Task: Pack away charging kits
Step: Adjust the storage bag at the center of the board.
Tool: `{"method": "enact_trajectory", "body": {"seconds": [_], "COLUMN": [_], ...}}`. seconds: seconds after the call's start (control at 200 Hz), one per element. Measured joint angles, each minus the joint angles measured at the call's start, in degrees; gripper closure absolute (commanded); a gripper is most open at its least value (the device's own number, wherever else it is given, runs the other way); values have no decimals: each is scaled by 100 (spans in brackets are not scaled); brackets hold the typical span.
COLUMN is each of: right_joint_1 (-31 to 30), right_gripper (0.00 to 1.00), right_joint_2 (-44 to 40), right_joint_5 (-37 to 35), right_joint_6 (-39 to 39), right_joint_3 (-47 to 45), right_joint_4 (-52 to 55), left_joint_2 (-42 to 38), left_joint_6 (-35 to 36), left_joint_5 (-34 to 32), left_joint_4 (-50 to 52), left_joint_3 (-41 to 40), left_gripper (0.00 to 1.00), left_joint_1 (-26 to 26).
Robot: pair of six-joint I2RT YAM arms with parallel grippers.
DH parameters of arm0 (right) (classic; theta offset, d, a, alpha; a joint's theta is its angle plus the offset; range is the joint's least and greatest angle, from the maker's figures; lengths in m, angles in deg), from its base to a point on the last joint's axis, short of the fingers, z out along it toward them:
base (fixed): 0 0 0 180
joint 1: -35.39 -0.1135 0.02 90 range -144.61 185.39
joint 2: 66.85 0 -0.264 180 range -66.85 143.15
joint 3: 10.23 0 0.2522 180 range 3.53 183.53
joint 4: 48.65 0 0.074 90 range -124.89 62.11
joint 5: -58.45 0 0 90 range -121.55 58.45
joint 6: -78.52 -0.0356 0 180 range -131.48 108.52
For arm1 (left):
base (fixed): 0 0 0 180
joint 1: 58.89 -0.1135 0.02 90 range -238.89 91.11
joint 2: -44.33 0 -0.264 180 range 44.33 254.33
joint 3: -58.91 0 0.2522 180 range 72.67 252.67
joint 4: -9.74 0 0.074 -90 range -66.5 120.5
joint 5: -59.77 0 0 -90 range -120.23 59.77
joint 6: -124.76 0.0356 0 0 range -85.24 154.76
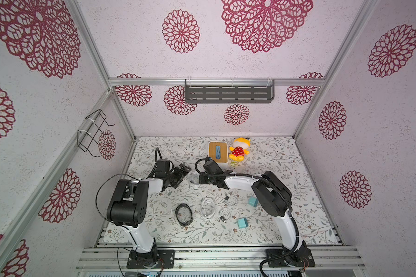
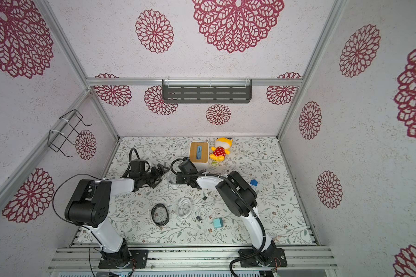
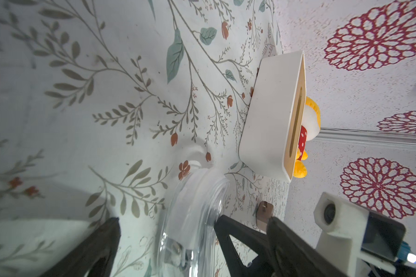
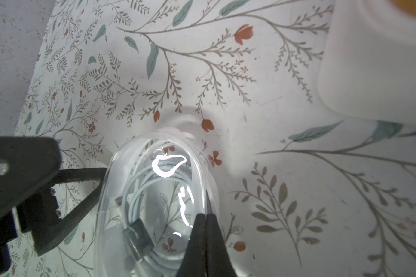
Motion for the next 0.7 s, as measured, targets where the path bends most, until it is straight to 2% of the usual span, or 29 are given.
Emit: {"method": "enact_trajectory", "body": {"seconds": [0.7], "right_joint_1": [177], "right_gripper": [100], "right_joint_2": [4], "right_joint_5": [184], "right_joint_6": [-92], "right_joint_3": [-179], "right_joint_4": [-367], "left_joint_2": [562], "left_joint_6": [-203], "left_joint_5": [483], "left_joint_4": [-197], "left_joint_3": [466], "left_gripper": [9], "left_joint_1": [52]}}
